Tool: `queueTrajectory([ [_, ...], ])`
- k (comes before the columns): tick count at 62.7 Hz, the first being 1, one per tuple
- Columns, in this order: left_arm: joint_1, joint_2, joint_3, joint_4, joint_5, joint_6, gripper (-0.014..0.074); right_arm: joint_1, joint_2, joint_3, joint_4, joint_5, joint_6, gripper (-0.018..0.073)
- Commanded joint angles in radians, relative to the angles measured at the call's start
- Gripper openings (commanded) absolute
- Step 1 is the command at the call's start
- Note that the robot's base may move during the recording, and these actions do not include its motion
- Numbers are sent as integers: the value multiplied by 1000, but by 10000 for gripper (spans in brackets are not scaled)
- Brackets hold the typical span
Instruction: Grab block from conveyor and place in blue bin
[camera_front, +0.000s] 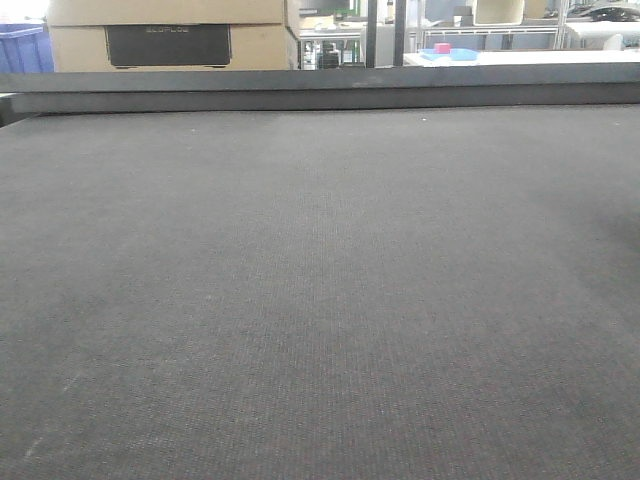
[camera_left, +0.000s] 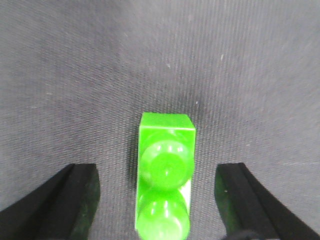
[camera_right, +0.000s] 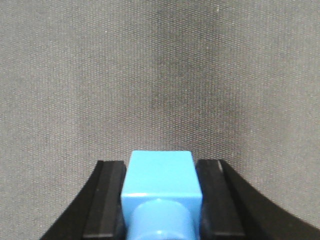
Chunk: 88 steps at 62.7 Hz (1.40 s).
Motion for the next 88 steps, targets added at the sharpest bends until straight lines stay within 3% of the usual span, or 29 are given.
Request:
queueTrajectory([
  [1, -23, 27, 2, 6, -16, 16, 396, -7, -8, -5, 5, -10, -2, -167],
  [23, -28, 113, 2, 3, -39, 0, 393, -7, -8, -5, 9, 2, -2, -167],
  [45, -28, 118, 45, 7, -106, -26, 342, -7, -8, -5, 9, 2, -2, -167],
  [71, -28, 118, 60, 7, -105, -26, 332, -7, -8, -5, 9, -1, -2, -167],
  [79, -28, 118, 60, 7, -107, -26, 242, -7, -8, -5, 9, -1, -2, -167],
  [88, -28, 118, 60, 7, -107, -26, -24, -7, -8, -5, 9, -1, -2, -167],
])
